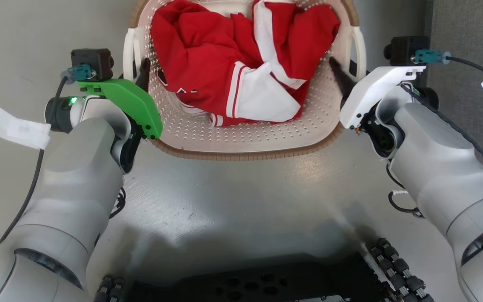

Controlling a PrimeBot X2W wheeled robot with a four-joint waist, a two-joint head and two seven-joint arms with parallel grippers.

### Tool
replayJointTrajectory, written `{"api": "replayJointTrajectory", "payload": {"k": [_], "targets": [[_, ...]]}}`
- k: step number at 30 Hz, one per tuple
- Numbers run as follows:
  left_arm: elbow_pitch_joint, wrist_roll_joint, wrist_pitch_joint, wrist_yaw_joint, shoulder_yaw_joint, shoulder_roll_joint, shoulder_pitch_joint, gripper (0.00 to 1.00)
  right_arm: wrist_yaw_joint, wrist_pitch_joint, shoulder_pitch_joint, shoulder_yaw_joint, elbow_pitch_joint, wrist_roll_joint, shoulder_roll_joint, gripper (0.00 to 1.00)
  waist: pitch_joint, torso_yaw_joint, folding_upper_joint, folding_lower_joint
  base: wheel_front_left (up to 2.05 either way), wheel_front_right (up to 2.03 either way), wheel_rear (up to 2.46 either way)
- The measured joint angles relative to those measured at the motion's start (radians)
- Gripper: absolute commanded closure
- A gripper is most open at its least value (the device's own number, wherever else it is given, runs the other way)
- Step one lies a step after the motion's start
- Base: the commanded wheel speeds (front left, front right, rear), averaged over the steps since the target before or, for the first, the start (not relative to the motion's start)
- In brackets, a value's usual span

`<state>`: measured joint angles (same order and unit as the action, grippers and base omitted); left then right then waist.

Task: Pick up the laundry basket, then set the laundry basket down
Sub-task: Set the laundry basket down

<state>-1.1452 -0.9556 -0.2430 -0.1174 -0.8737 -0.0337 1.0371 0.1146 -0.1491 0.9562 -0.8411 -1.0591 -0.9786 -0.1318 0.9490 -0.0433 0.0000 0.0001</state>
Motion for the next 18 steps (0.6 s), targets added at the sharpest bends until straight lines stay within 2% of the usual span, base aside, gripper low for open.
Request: {"api": "replayJointTrajectory", "payload": {"k": [1, 18], "targets": [[0.0, 0.0, 0.0, -0.002, -0.002, 0.0, 0.0, 0.0, 0.003, 0.0, 0.0, -0.001, -0.001, -0.001, 0.002, 0.0, 0.0, 0.0, 0.0, 0.0, 0.0, 0.0, 0.0], [-0.021, 0.0, -0.006, -0.005, -0.012, 0.007, -0.001, 0.0, 0.009, -0.018, 0.019, -0.006, -0.047, -0.022, 0.015, 0.0, -0.038, -0.007, 0.0, -0.0001, 0.0, 0.0, 0.0]]}}
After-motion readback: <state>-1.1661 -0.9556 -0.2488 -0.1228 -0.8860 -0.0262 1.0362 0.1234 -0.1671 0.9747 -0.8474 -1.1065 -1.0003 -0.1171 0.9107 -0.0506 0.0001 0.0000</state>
